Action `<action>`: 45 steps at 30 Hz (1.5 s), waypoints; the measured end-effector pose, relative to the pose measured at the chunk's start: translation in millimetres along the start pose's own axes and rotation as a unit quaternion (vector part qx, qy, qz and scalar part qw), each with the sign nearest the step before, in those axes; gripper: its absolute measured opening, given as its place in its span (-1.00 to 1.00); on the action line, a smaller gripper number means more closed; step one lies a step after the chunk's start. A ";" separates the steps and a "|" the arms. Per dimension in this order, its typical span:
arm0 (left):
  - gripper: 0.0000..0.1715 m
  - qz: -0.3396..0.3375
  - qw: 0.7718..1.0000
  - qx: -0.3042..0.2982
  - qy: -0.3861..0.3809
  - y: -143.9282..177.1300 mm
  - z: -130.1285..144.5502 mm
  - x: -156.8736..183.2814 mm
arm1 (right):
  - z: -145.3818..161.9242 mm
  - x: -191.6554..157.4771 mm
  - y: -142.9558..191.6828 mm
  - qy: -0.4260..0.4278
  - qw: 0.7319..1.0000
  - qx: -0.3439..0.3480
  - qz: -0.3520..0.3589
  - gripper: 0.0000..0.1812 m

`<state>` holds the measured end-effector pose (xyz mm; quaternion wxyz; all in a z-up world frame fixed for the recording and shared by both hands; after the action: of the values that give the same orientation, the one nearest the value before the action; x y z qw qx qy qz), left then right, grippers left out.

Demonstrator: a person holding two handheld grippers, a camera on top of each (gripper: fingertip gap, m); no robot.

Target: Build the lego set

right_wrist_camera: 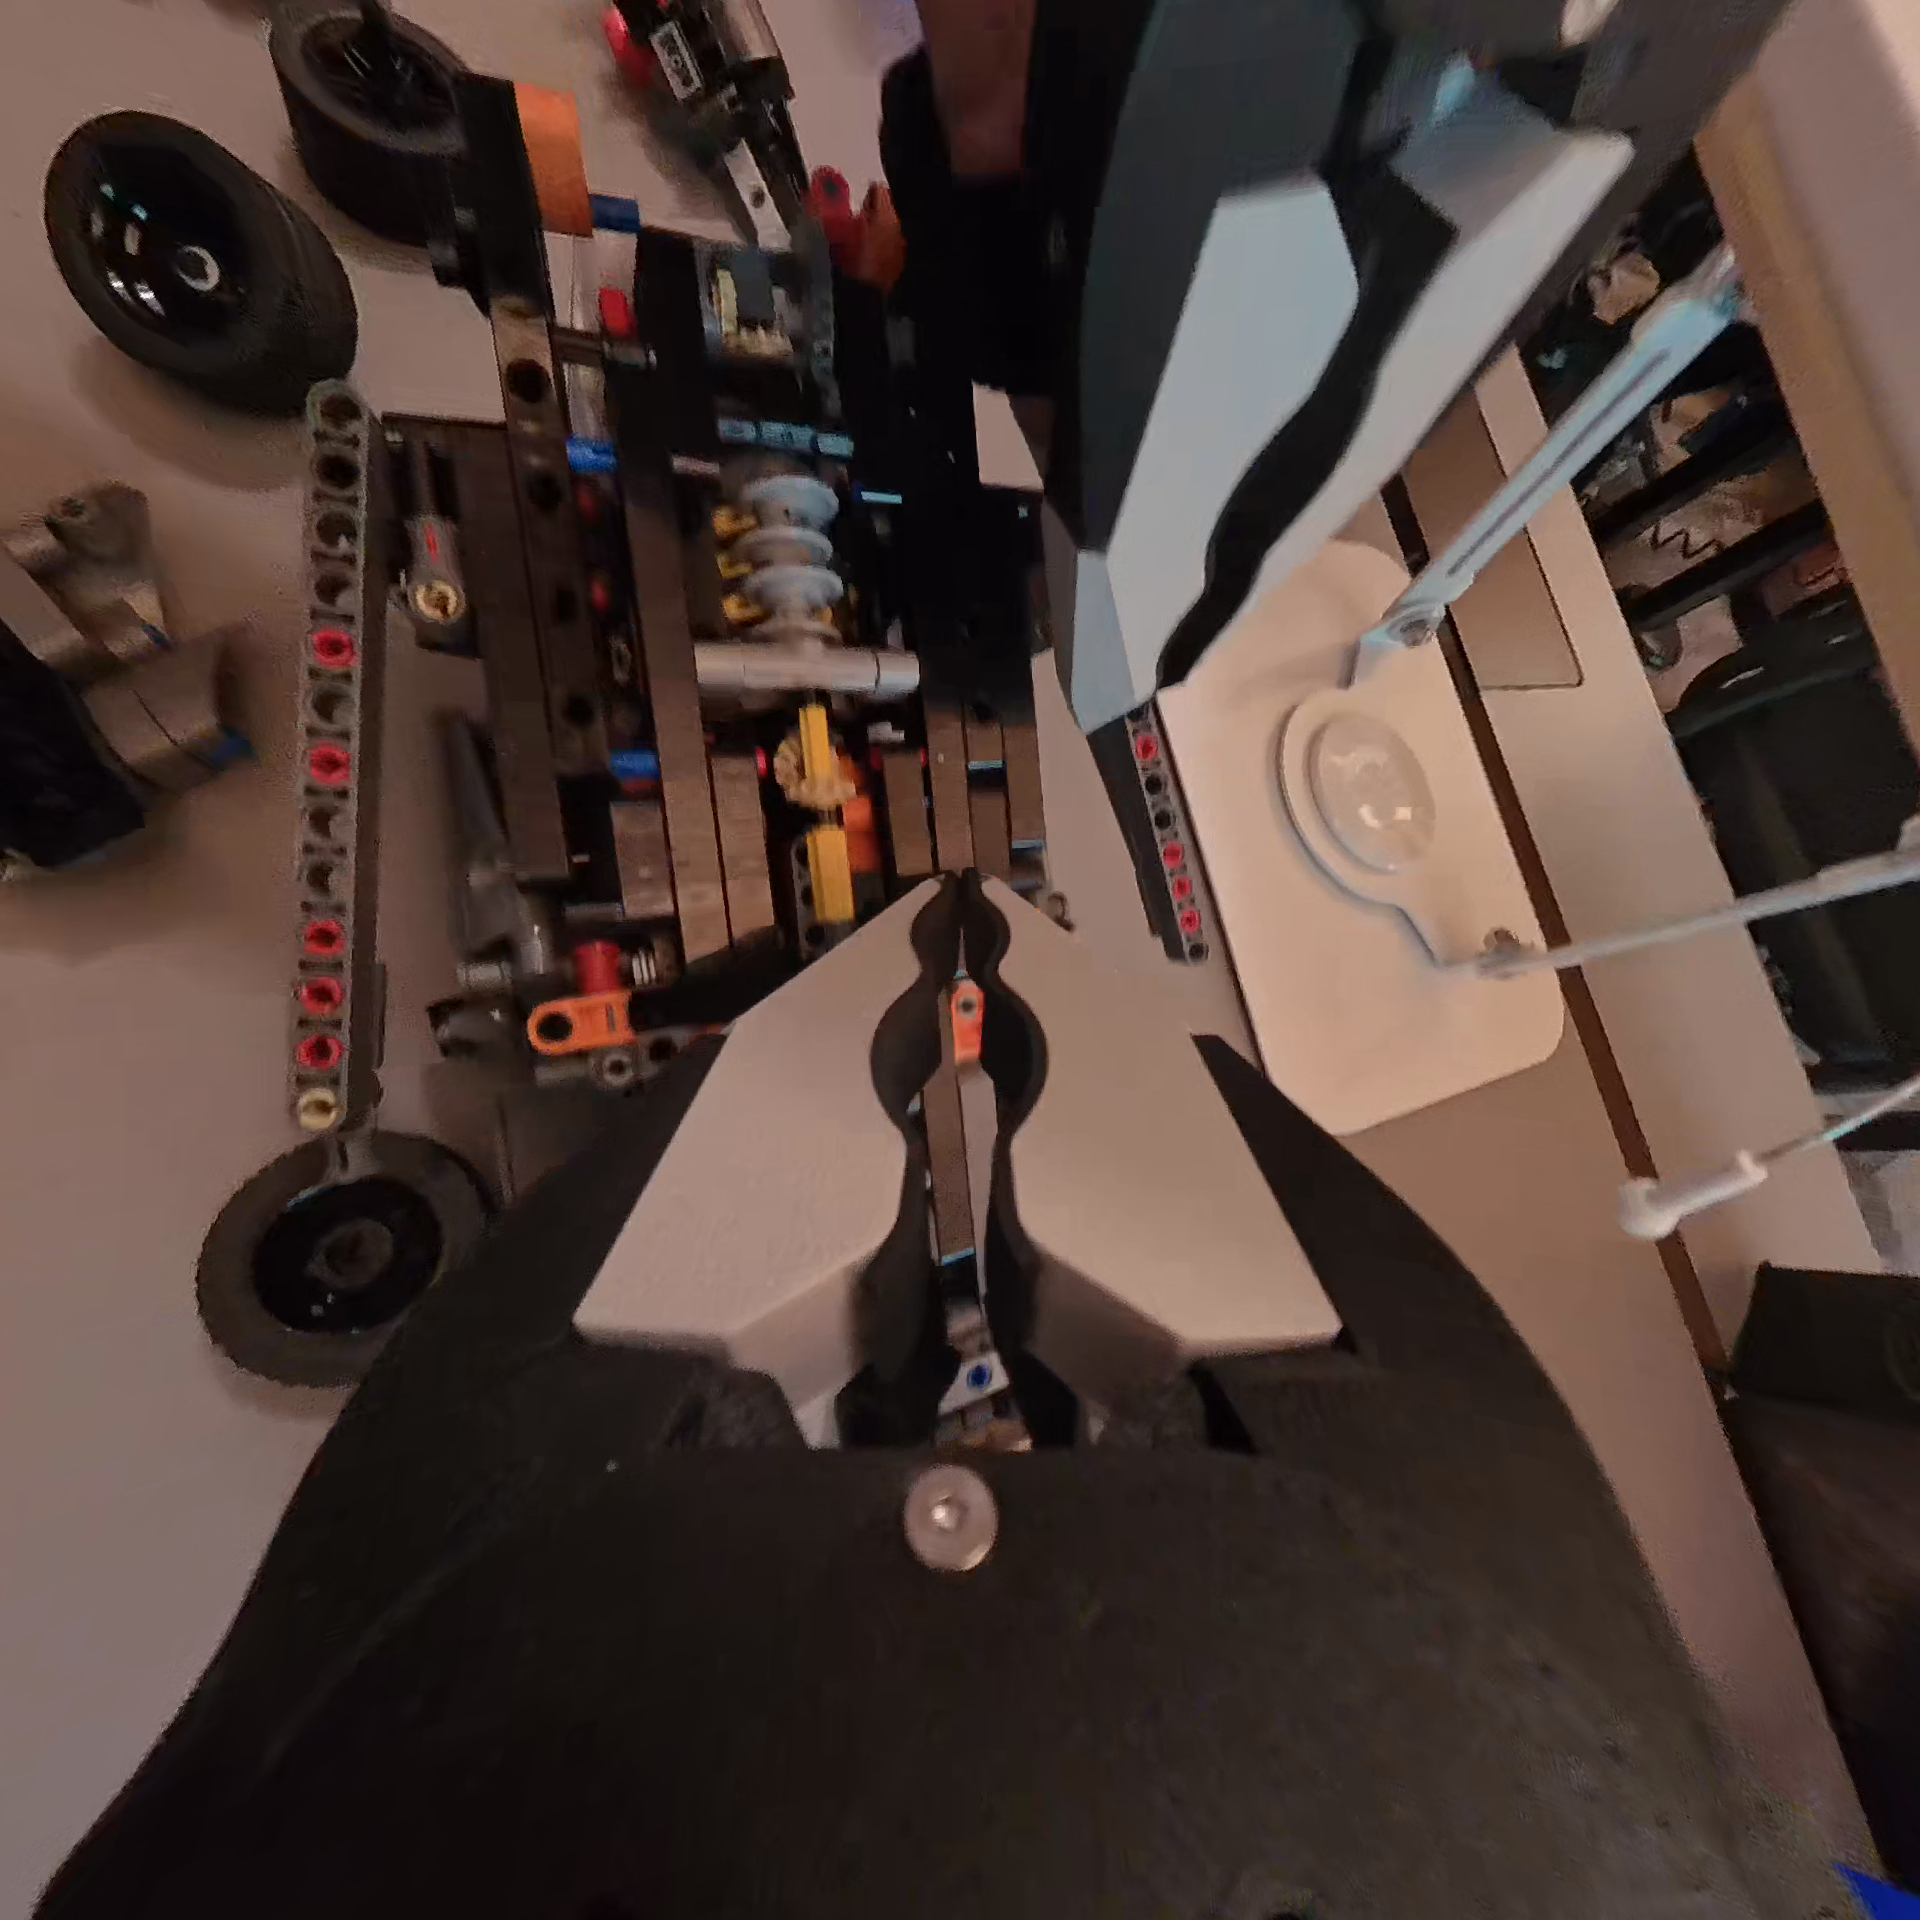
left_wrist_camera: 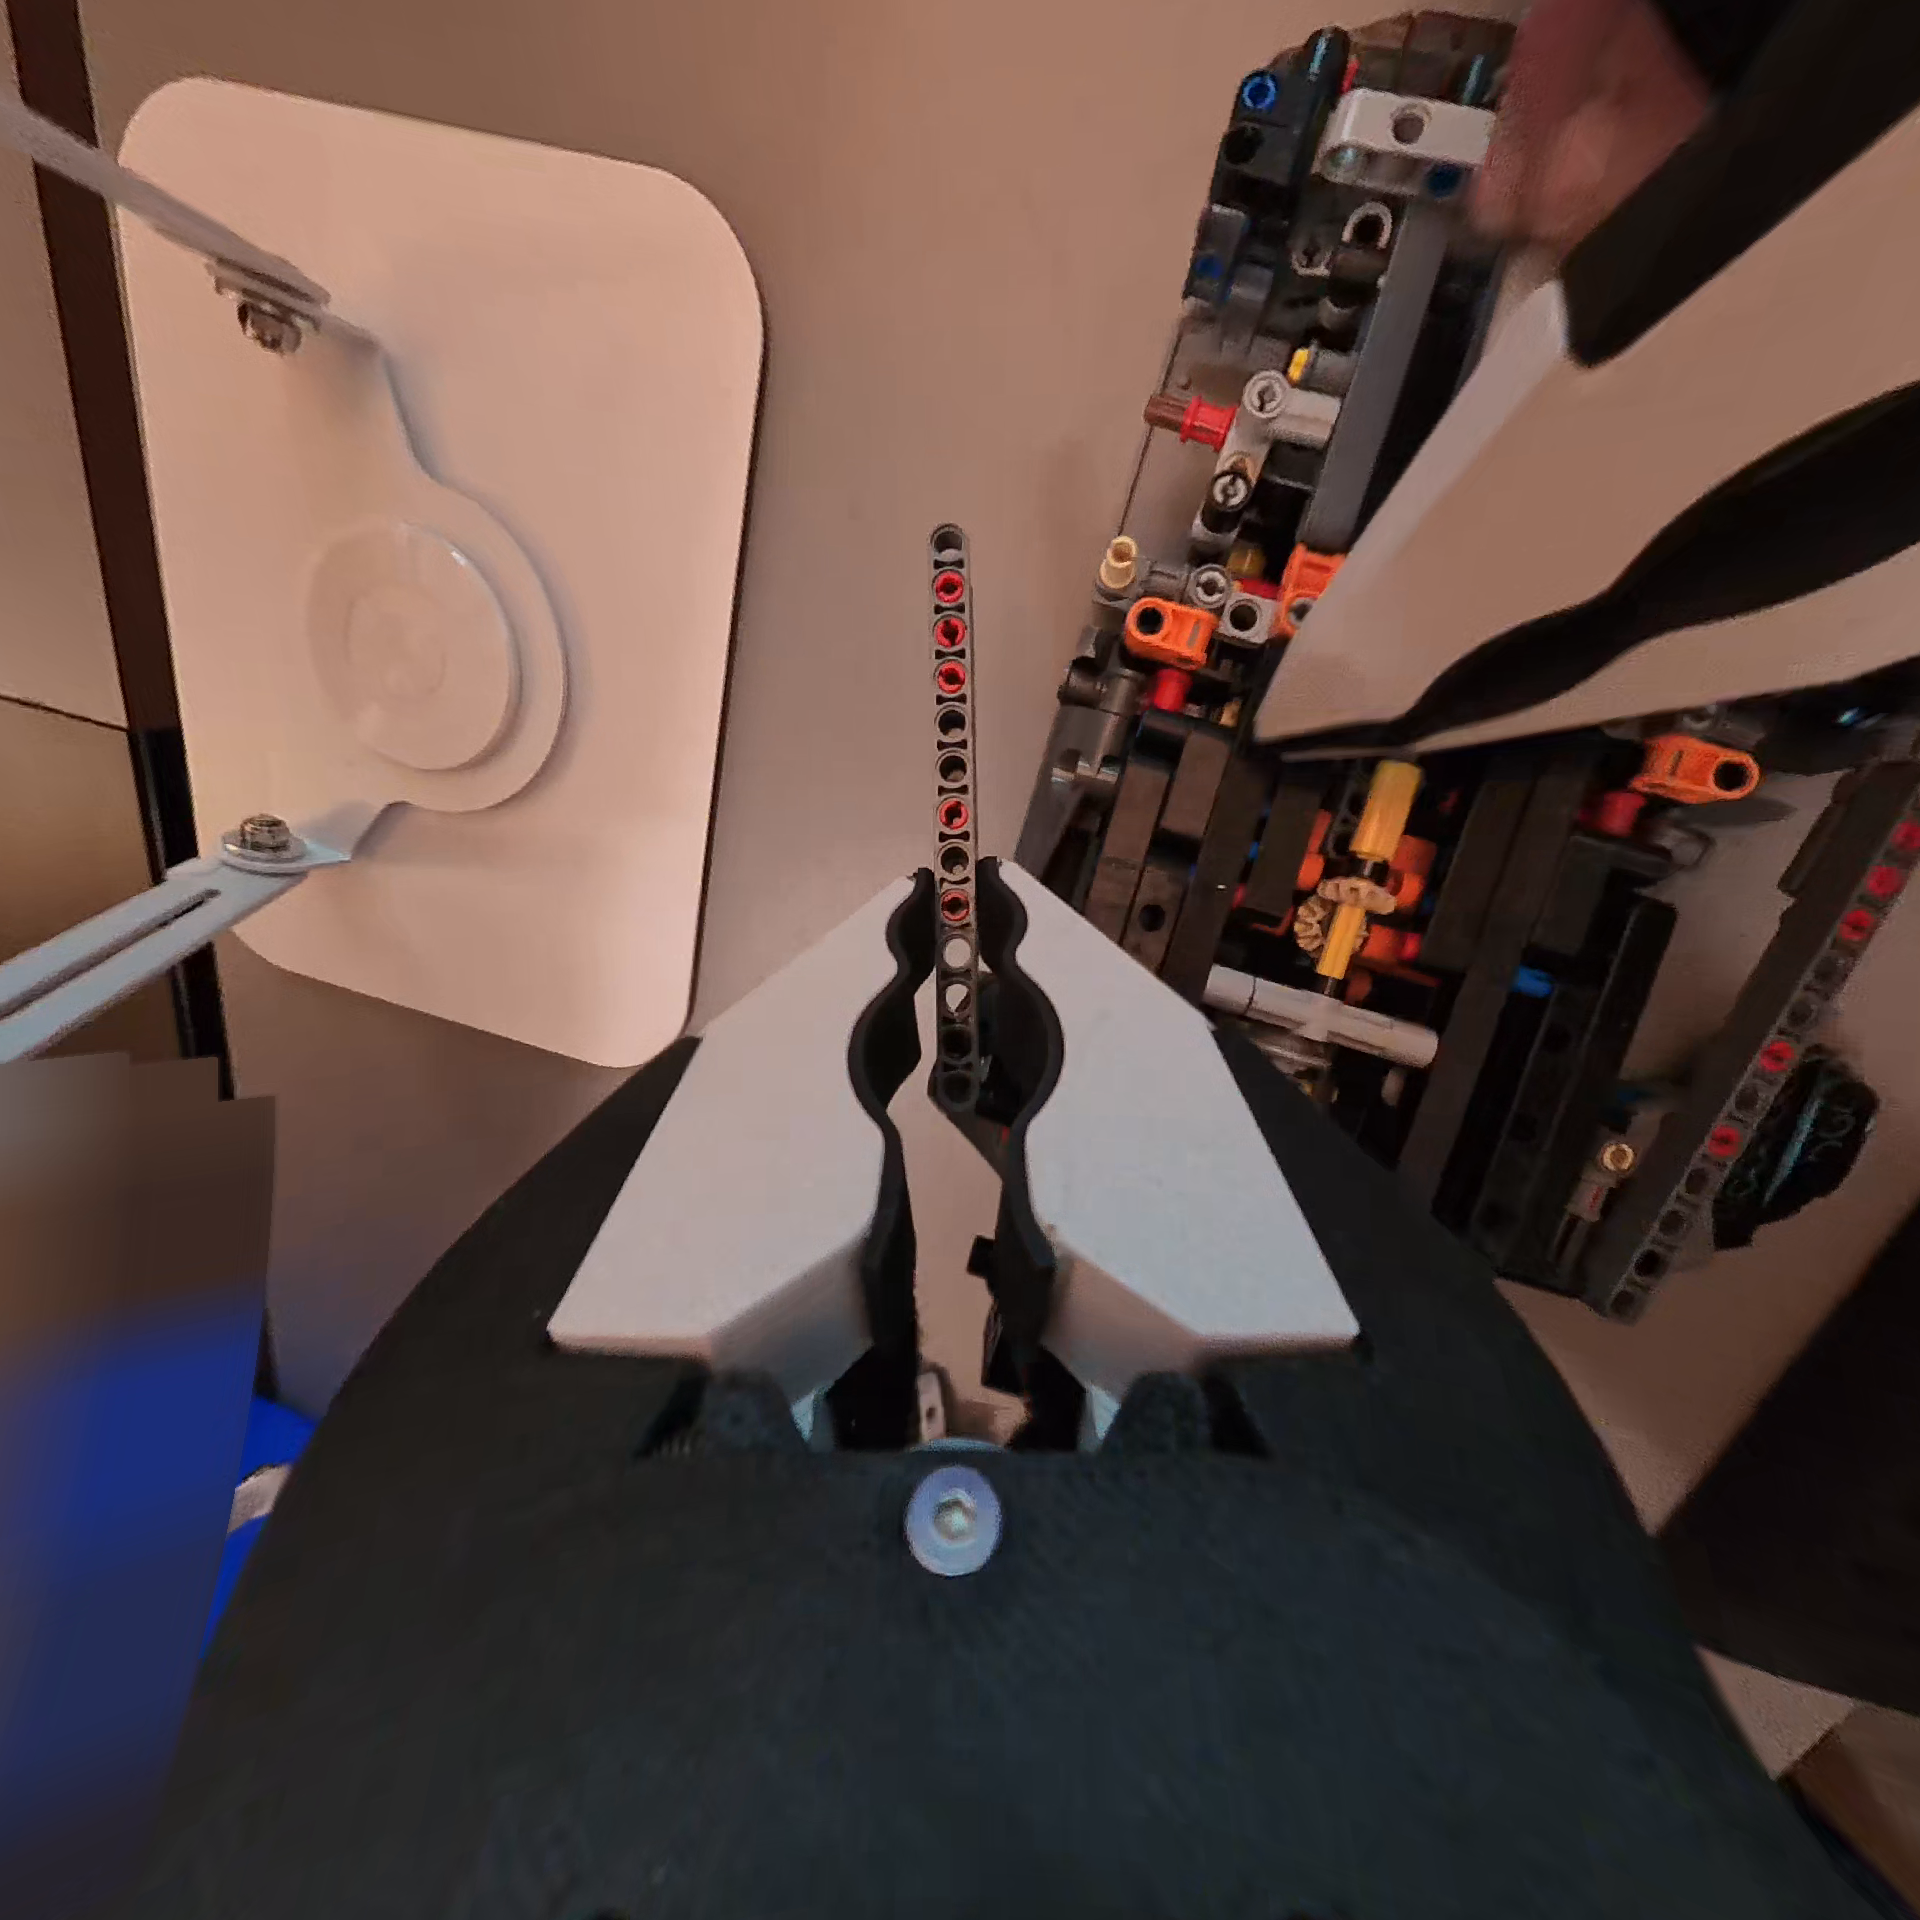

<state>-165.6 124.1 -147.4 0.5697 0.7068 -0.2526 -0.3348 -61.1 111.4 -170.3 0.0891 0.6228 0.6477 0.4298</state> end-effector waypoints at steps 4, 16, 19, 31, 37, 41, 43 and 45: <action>-0.94 -0.010 0.998 -0.006 -0.056 -0.1 -0.5 2.5 | -2.3 -0.6 -4.2 -0.013 1.000 0.011 -0.013 -1.00; -0.94 0.038 0.997 -0.018 -0.060 13.5 5.7 -8.0 | -0.8 -4.0 -7.9 -0.009 1.000 0.010 -0.004 -1.00; -0.93 0.060 0.998 -0.014 -0.013 2.7 20.6 -12.1 | 2.5 -4.8 -10.5 -0.014 1.000 0.011 -0.013 -1.00; -0.78 0.094 0.995 0.040 0.000 17.1 68.7 -8.8 | -6.4 -13.7 -14.9 -0.012 0.999 0.029 -0.030 -1.00; -0.94 0.112 0.993 0.003 -0.021 9.5 70.5 -0.7 | -7.7 -13.6 -16.4 -0.013 0.999 0.025 -0.033 -1.00; -0.94 0.101 0.995 0.006 0.005 2.6 72.6 1.5 | -22.4 -13.1 -13.7 -0.007 0.999 0.027 -0.029 -1.00; -0.94 0.103 0.994 0.017 0.014 -0.6 71.7 4.6 | -38.1 -13.0 -12.5 -0.020 0.998 0.047 -0.037 -1.00; -0.94 0.105 0.994 0.034 0.023 1.2 67.2 7.3 | -48.1 -14.7 -20.3 -0.023 0.998 0.043 -0.046 -1.00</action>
<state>-212.0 75.6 -156.2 0.5829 0.7030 -0.3233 -0.2478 -104.1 79.9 -160.4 0.0966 0.6052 0.6915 0.3822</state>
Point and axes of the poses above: each gripper's, where its closed fingertips meet, y back along the fingers, z out of its underside, x = y × z across the jaws, the point moved 7 cm from there along y, back along the fingers, and after that the axes turned 6 degrees about -x, right-handed, at the moved point
